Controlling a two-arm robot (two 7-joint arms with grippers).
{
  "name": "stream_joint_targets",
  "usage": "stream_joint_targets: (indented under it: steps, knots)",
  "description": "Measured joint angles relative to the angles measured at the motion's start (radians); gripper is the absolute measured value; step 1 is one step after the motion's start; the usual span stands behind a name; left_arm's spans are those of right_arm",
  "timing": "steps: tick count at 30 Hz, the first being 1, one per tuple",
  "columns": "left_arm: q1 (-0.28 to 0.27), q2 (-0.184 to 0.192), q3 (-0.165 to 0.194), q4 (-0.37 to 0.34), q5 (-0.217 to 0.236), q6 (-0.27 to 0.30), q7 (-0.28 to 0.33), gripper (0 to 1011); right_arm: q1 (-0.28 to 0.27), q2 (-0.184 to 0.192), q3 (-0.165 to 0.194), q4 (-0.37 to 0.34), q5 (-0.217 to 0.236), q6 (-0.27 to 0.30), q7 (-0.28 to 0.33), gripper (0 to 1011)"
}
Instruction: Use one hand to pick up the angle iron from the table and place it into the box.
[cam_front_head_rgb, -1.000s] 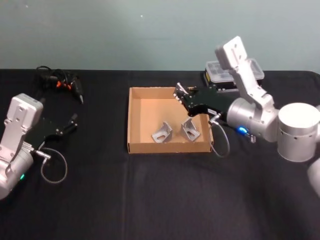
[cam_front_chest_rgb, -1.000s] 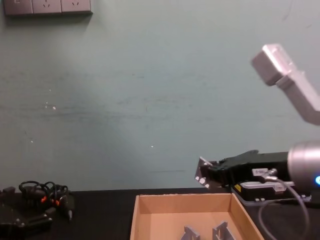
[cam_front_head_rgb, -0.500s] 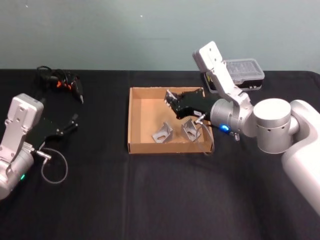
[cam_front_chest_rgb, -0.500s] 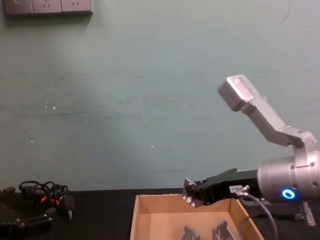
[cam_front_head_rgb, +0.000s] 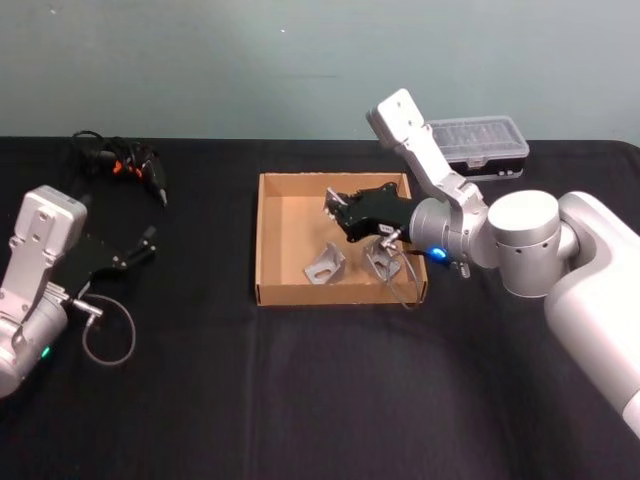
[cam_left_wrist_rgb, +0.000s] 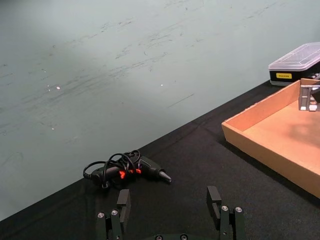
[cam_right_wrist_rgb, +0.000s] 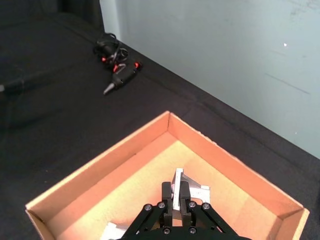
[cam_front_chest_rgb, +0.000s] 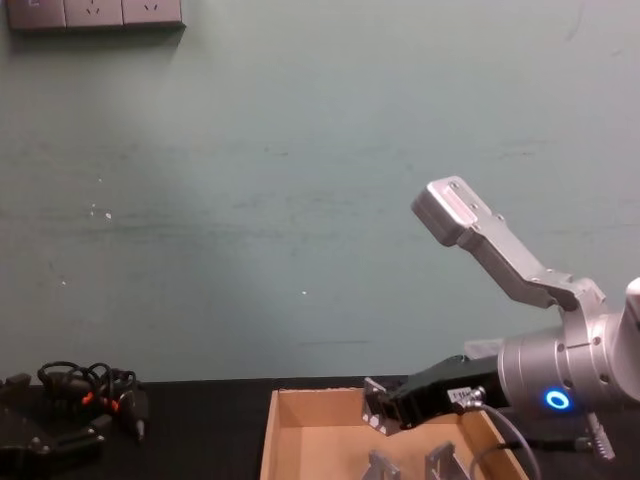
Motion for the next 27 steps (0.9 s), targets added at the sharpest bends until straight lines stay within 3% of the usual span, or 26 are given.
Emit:
stream_joint_targets:
  steps: [13, 27]
  knots:
    - [0.0, 0.0, 0.0, 0.0, 0.0, 0.0, 0.0, 1000, 0.019, -0.018, 0.005, 0.077, -0.027, -0.01, 0.016, 98]
    - [0.0, 0.0, 0.0, 0.0, 0.0, 0.0, 0.0, 1000, 0.015, -0.026, 0.02, 0.09, -0.034, -0.009, 0.023, 98]
